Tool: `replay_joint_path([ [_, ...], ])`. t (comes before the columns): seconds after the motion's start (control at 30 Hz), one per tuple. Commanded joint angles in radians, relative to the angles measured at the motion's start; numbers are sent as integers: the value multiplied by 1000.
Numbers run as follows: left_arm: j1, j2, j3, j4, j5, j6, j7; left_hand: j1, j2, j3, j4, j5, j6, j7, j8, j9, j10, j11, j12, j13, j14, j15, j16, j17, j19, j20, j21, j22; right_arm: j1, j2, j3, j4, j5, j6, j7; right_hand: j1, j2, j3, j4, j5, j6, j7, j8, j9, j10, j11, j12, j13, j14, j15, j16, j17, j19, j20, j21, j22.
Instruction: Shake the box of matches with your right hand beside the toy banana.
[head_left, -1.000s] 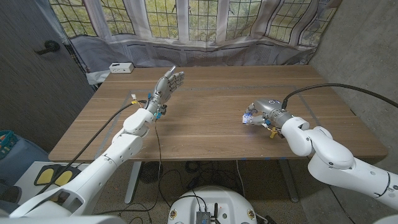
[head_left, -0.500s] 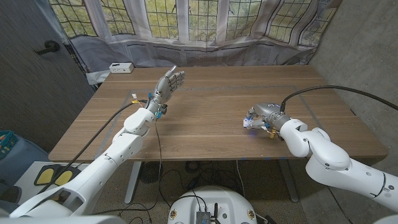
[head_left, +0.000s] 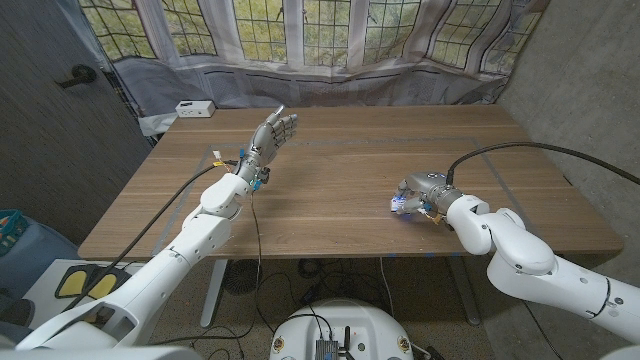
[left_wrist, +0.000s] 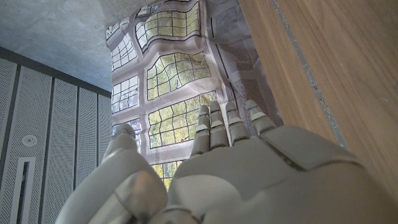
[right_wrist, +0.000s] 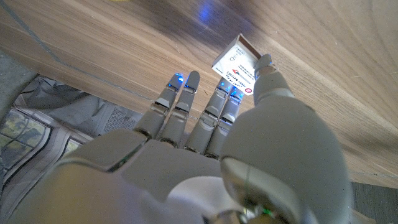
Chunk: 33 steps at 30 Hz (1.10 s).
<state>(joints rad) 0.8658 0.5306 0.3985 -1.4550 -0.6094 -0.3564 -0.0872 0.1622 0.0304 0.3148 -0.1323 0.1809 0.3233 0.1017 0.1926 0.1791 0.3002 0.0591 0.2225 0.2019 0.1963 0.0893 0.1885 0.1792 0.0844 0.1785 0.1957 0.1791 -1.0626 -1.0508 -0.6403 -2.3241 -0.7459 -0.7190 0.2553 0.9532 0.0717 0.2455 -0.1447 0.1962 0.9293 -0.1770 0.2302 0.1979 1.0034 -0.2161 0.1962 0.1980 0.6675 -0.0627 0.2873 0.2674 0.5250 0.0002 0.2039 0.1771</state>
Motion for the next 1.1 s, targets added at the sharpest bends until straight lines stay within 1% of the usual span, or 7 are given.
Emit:
replay_joint_path([
  [0.03,-3,-6,1,2,-4,-9,-5,2,4,7,3,-2,8,0,1,4,8,-2,-4,3,1,0,2,3,0,11,5,4,23,22,-35,31,-49,-8,42,48,57,-1,1,1,41,-40,7,5,-6,0,4,3,-5,-67,2,3,-5,-2,-4,1],
  [0.2,-3,-5,1,0,-4,-7,-4,2,4,7,3,-2,8,0,1,4,8,-3,-4,3,1,-1,2,3,-1,11,4,4,24,32,-42,43,-64,-10,51,49,58,-2,1,0,39,-42,6,5,-12,1,2,3,-5,-65,3,4,-6,-2,-4,1],
  [0.27,-3,-4,2,0,-3,-3,-3,2,3,8,3,-2,9,0,1,4,12,-8,-2,3,1,0,2,3,-1,11,4,4,24,34,-44,48,-67,-10,53,49,58,-2,1,-1,39,-42,5,5,-15,1,2,3,-7,-66,3,6,-6,-1,-4,1],
  [0.53,-1,-1,4,-4,0,1,-2,2,3,8,3,-2,10,-1,1,4,10,-6,-3,3,1,1,2,3,-1,11,5,4,29,47,-57,67,-90,-3,66,52,59,-3,-1,-2,37,-41,4,5,-17,1,2,3,-7,-65,5,8,-7,0,-3,1],
  [0.77,1,0,2,-4,-1,-3,-4,2,3,8,3,-2,10,0,1,4,11,-10,-3,3,1,0,2,3,-2,13,4,4,30,55,-63,72,-115,-7,82,54,59,-4,-1,-2,37,-40,4,5,-19,1,2,4,-7,-65,7,9,-7,1,-2,2],
  [0.83,1,-1,2,-5,-5,-3,-6,2,3,8,3,-2,11,0,1,4,11,-6,-3,3,1,0,2,3,-2,13,4,4,31,57,-66,74,-123,-7,89,55,59,-5,-2,-3,36,-41,3,5,-20,1,2,4,-7,-65,7,10,-7,1,-2,2],
  [1.1,1,0,1,-2,-6,-4,-9,2,3,8,3,-2,11,-1,1,4,11,-6,-3,3,1,0,2,3,-1,15,5,4,30,61,-68,73,-156,-12,110,58,58,-7,-3,-3,29,-41,0,6,-26,0,1,4,-12,-64,8,12,-7,1,-2,2],
])
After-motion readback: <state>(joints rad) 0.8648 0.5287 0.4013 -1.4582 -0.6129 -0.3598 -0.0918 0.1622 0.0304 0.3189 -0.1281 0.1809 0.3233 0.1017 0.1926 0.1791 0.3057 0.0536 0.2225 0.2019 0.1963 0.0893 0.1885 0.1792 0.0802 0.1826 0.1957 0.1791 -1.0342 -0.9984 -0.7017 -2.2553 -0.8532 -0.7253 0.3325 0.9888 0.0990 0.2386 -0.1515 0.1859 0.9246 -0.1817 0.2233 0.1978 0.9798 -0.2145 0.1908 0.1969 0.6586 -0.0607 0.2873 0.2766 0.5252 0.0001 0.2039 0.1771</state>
